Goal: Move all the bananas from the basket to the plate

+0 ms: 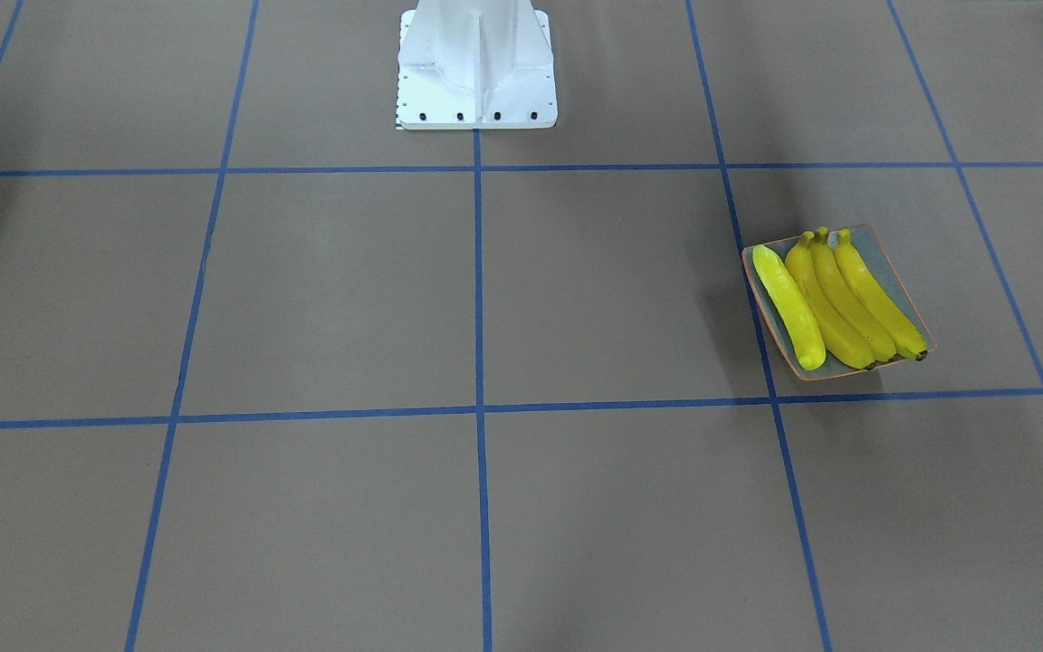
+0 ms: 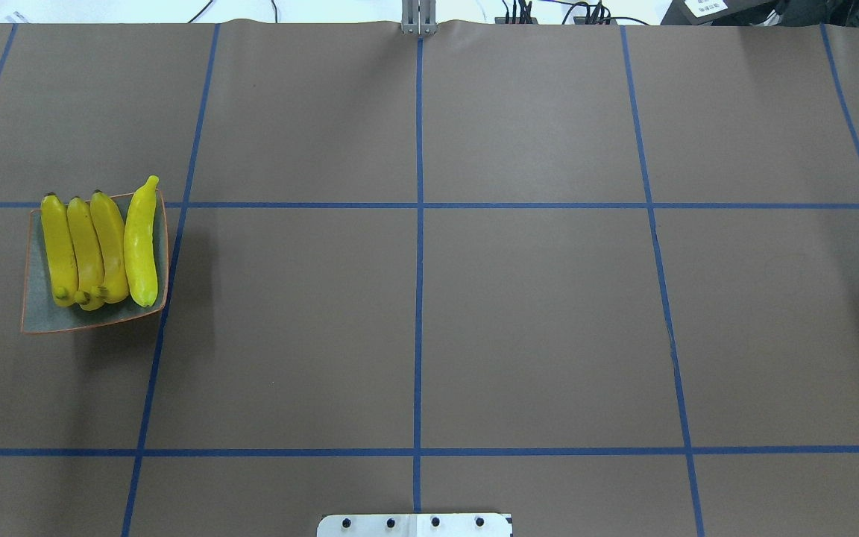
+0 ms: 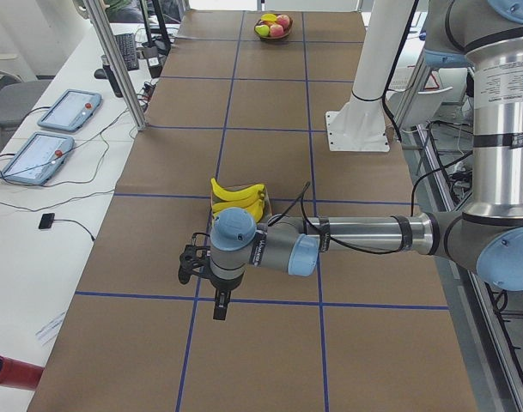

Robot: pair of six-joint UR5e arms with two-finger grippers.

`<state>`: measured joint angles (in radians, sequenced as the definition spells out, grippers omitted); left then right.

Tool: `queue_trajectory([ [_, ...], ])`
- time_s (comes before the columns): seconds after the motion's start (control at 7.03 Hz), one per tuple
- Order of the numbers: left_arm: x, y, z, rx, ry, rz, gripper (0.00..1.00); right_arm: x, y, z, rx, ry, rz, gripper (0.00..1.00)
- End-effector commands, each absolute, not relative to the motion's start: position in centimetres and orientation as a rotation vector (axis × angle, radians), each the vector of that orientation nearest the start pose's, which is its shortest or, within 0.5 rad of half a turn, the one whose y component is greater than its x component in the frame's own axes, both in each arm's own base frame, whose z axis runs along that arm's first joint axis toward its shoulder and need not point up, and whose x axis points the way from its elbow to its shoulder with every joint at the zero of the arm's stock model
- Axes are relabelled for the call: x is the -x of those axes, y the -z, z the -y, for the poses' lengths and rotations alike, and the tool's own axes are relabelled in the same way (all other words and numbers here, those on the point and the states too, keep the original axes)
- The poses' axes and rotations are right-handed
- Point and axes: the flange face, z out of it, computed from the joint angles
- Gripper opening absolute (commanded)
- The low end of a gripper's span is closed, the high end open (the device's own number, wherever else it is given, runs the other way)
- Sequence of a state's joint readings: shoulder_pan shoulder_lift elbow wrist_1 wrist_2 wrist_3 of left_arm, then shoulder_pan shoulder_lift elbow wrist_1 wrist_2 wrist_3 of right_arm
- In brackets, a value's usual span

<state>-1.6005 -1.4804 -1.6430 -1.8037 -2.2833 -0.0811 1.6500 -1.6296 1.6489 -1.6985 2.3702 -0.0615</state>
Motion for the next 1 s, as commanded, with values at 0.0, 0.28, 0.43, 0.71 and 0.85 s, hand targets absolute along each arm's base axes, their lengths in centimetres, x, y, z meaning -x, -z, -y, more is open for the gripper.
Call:
queue_trajectory([
  [0.0,6.64,-63.34,47.39,-0.164,0.074,-0.722,1.0,-9.53,-63.38,45.76,0.039,-0.124,0.799,1.0],
  [0.28,6.34,-63.07,47.35,-0.156,0.077,-0.723,1.0,-8.83,-63.01,45.99,0.042,-0.116,0.808,1.0],
  [0.43,6.35,-63.09,47.34,-0.154,0.079,-0.722,1.0,-8.83,-63.07,45.93,0.041,-0.115,0.808,1.0],
  [0.71,6.34,-63.1,47.33,-0.152,0.079,-0.723,1.0,-8.74,-63.32,45.68,0.045,-0.114,0.807,1.0],
  [0.85,6.34,-63.03,47.4,-0.154,0.079,-0.723,1.0,-8.81,-63.39,45.6,0.045,-0.116,0.808,1.0],
])
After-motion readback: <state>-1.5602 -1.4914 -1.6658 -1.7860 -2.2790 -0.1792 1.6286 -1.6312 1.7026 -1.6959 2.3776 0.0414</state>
